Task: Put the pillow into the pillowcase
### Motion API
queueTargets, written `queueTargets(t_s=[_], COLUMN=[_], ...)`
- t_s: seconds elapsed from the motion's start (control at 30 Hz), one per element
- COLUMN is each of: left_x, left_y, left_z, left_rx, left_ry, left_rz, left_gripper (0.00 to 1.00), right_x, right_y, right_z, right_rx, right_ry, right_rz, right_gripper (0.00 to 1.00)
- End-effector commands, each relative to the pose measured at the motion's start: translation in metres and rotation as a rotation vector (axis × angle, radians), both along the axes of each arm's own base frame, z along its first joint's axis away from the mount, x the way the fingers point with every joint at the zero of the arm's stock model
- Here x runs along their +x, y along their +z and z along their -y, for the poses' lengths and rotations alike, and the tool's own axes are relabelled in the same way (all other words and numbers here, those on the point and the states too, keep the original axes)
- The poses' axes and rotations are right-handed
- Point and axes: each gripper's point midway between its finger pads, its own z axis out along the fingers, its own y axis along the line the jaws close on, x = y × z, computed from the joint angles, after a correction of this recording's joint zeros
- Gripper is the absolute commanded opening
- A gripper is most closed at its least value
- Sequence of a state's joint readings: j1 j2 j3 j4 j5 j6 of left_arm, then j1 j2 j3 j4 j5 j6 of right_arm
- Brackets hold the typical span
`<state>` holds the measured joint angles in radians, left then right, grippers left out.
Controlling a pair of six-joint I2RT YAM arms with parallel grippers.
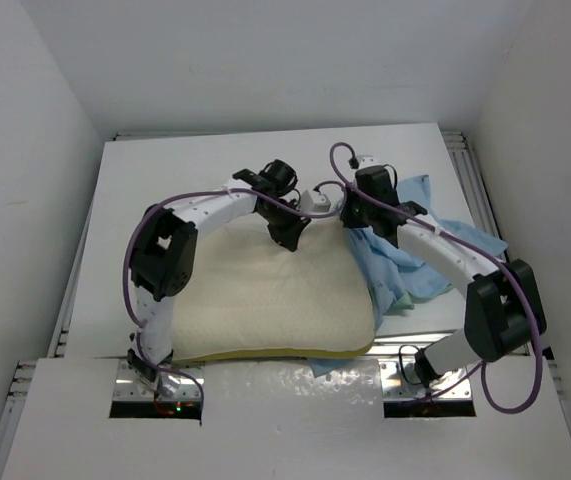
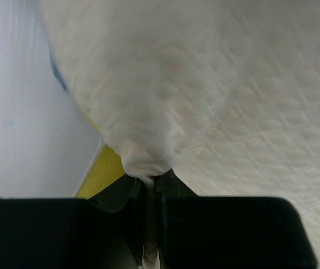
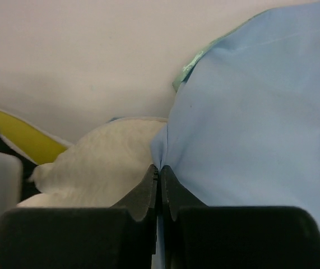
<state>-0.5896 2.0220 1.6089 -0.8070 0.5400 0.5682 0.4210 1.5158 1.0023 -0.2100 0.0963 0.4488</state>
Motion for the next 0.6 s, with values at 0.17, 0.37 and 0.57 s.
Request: queueTargets(t_s=[0.17, 0.37, 0.57], left_x=[-0.015, -0.007, 0.028], left_y=[0.017, 0.023, 0.043], left_z=[0.029, 0.04, 0.06], left_rx=[-0.059, -0.094, -0.167], left_ry=[-0.04, 0.044, 0.223], left_rz=[-0.005, -0.016, 0.034], left_gripper=[0.0, 0.0, 0.0], right_x=[0.018, 0.009, -0.014], right_y=[0.033, 0.015, 0.032], right_z=[0.0, -0.001, -0.027], right_rx=[0.026, 0.04, 0.162], right_ry=[-0.031, -0.02, 0.116], right_rz=[0.131, 0.095, 0.081], right_gripper=[0.07, 0.0, 0.0])
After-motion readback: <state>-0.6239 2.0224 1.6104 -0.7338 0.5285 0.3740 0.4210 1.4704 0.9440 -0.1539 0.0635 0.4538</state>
